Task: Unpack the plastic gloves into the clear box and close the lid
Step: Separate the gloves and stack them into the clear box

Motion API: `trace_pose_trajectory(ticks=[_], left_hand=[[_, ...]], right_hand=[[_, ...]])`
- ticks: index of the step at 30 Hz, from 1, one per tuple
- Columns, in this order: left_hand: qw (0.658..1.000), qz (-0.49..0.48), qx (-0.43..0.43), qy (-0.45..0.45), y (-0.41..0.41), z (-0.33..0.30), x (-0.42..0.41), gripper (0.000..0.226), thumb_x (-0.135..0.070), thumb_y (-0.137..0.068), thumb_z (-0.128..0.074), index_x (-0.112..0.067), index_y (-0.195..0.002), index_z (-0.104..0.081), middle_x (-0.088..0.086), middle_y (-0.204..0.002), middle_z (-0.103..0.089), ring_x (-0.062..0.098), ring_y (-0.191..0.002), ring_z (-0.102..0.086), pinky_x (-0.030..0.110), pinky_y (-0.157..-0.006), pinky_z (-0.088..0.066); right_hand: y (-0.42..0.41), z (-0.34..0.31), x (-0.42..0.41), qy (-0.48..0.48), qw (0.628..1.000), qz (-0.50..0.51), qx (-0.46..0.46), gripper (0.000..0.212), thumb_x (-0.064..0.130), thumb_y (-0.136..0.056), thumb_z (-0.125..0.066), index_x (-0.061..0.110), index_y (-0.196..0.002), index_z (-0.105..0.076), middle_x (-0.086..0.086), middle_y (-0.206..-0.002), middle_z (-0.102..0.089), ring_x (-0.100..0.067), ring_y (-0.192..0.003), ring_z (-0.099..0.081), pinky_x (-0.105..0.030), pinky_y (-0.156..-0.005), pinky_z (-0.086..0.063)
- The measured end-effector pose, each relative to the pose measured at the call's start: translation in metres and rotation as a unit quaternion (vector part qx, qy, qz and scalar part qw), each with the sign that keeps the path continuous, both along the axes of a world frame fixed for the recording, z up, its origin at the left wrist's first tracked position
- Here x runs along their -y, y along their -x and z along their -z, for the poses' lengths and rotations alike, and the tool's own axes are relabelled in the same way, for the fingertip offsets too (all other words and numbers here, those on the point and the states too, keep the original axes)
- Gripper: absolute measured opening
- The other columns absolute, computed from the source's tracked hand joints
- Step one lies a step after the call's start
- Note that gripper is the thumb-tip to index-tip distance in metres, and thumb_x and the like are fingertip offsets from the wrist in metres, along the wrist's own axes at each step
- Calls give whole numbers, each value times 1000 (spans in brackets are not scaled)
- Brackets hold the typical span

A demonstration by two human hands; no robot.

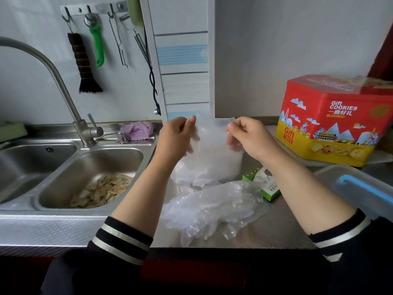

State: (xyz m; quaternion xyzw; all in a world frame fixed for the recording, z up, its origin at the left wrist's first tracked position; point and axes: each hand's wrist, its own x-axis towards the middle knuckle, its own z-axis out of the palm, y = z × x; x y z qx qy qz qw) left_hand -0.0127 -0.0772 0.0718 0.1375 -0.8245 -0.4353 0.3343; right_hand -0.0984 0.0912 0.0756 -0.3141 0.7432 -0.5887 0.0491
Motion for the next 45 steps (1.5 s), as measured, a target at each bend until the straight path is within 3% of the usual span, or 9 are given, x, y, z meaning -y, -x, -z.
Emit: trace_pose_trajectory(ticks=[7, 15, 18, 22, 25, 27, 32, 40, 45], left_hand=[[996, -66, 39, 50, 29, -10, 34, 39, -43, -92, -58, -15, -65, -57, -8, -54, -58, 11, -45, -48, 26, -53, -40], [972, -156, 67, 162, 61, -12, 75, 25, -46, -92, -57, -21, -86, -58, -1, -78, -66, 24, -78, -60, 30, -60, -39], [955, -203, 37, 215, 62, -14, 77, 31, -44, -97, -49, -15, -93, -60, 4, -81, -67, 30, -80, -58, 32, -59, -37], [945, -184, 17, 270, 53, -10, 51, 35, -47, -97, -45, -18, -88, -63, 1, -85, -69, 28, -81, -60, 33, -61, -42], [941, -33, 148, 302, 44, 0, 30, 52, -57, -98, -29, -21, -93, -67, -1, -93, -70, 25, -90, -63, 38, -78, -51], [900, 46, 276, 335, 40, 7, 21, 67, -60, -97, -13, -17, -96, -64, 4, -98, -66, 29, -102, -57, 42, -90, -46], [819, 14, 417, 394, 48, 9, 25, 63, -51, -101, -5, -21, -127, -54, 8, -136, -50, 33, -130, -38, 49, -101, -30], [866, -30, 314, 388, 58, 4, 40, 41, -46, -96, -49, -27, -132, -55, 2, -138, -49, 28, -129, -39, 40, -100, -34], [922, -101, 135, 348, 46, 12, 37, 18, -27, -94, -57, -25, -101, -73, 3, -102, -65, 30, -96, -48, 34, -76, -37]], right_hand=[[40, -15, 30, -139, 973, 107, -147, 20, 29, -98, -50, 16, -84, -56, 3, -65, -61, -15, -58, -54, -28, -59, -39], [65, -4, 53, -311, 914, 193, -177, 40, 28, -96, -44, 19, -59, -36, 1, -64, -44, -30, -72, -44, -29, -57, -29], [61, 1, 55, -357, 889, 211, -196, 25, 26, -96, -41, 14, -84, -60, -11, -89, -61, -35, -86, -57, -29, -64, -34], [54, 2, 56, -390, 864, 228, -222, 26, 22, -95, -44, 9, -106, -64, -12, -110, -65, -34, -100, -60, -30, -68, -35], [53, 3, 56, -400, 856, 245, -219, 24, 20, -93, -46, 12, -106, -64, -10, -112, -66, -32, -104, -60, -29, -72, -34], [53, 4, 58, -414, 843, 256, -227, 20, 21, -93, -45, 17, -101, -63, -8, -111, -66, -30, -104, -59, -34, -80, -33], [59, 11, 57, -482, 809, 247, -229, 30, 31, -93, -44, 17, -114, -61, -9, -126, -50, -29, -118, -43, -42, -96, -30], [63, 14, 47, -380, 874, 228, -201, 47, 41, -86, -60, 16, -125, -50, -11, -131, -39, -33, -120, -39, -43, -98, -36], [50, 18, 17, -213, 921, 230, -230, 41, 25, -88, -62, 21, -127, -51, -7, -131, -44, -29, -120, -45, -41, -96, -42]])
